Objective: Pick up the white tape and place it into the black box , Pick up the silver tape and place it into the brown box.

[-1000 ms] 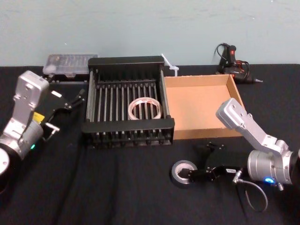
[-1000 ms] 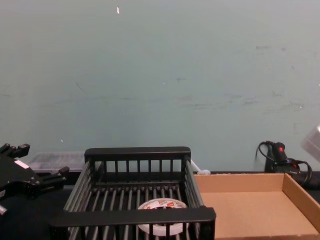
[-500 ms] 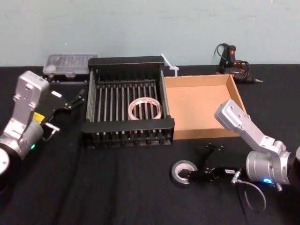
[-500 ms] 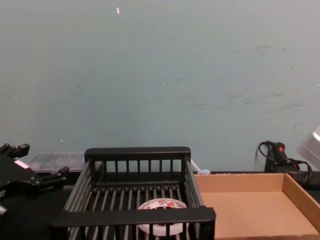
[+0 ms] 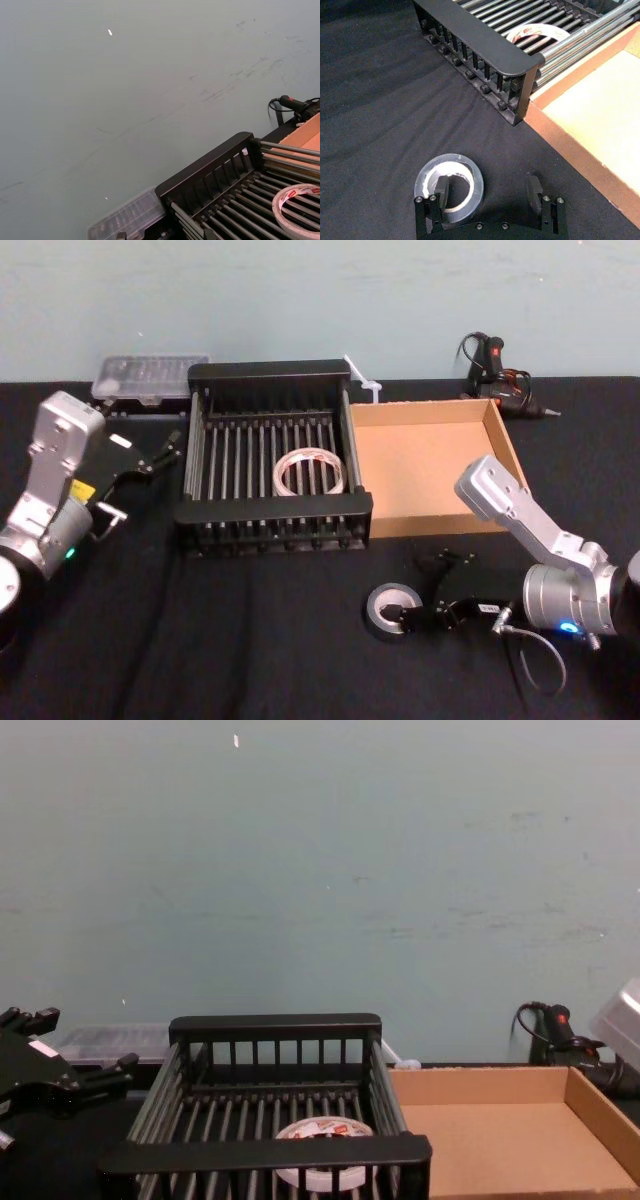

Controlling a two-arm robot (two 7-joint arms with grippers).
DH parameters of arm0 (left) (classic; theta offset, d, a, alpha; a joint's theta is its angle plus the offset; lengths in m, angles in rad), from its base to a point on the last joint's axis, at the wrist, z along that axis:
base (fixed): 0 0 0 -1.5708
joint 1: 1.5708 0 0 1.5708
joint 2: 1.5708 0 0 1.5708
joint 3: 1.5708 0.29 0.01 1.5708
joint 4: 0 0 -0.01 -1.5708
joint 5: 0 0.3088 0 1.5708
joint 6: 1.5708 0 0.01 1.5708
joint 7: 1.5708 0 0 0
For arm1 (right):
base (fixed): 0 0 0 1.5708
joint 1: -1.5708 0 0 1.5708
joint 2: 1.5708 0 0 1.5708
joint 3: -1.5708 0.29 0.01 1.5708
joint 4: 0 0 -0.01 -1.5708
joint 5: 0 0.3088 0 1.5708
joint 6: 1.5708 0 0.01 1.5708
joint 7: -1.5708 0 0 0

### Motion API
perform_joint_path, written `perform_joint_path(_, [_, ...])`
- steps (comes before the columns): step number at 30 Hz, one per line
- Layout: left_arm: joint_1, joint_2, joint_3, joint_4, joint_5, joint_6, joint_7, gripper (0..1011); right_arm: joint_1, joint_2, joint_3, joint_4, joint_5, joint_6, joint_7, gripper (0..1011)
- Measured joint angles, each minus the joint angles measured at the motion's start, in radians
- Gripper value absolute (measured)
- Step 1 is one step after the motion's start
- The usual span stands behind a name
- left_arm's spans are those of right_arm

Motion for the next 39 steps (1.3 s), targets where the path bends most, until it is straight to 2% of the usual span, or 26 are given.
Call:
perform_joint_path(10, [0.0, 0.0, 0.0, 0.0, 0.0, 0.0, 0.0, 1001, 0.0, 0.001, 0.0, -0.001, 0.0, 0.0, 0.001, 1002])
perform_joint_path(14, [0.0, 0.0, 0.0, 0.0, 0.0, 0.0, 0.0, 1001, 0.0, 0.001, 0.001, -0.001, 0.0, 0.0, 0.001, 942])
perform_joint_path(22, [0.0, 0.0, 0.0, 0.0, 0.0, 0.0, 0.0, 1001, -0.001, 0.002, 0.001, -0.002, 0.002, -0.001, 0.001, 734])
perform_joint_path(23, [0.0, 0.0, 0.0, 0.0, 0.0, 0.0, 0.0, 1001, -0.001, 0.002, 0.001, -0.002, 0.002, -0.001, 0.001, 668])
perform_joint_path(29, [0.0, 0.0, 0.0, 0.0, 0.0, 0.0, 0.0, 1002, -0.001, 0.002, 0.001, -0.002, 0.002, -0.001, 0.001, 507])
perform_joint_path(33, [0.0, 0.0, 0.0, 0.0, 0.0, 0.0, 0.0, 1001, -0.001, 0.002, 0.001, -0.002, 0.001, -0.001, 0.001, 343])
perform_joint_path(36, [0.0, 0.0, 0.0, 0.0, 0.0, 0.0, 0.0, 1001, -0.001, 0.002, 0.001, -0.002, 0.001, -0.001, 0.001, 281])
perform_joint_path(37, [0.0, 0.0, 0.0, 0.0, 0.0, 0.0, 0.0, 1001, -0.001, 0.002, 0.001, -0.002, 0.001, -0.001, 0.001, 225])
perform_joint_path(39, [0.0, 0.0, 0.0, 0.0, 0.0, 0.0, 0.0, 1001, -0.001, 0.002, 0.001, -0.002, 0.0, -0.001, 0.001, 201])
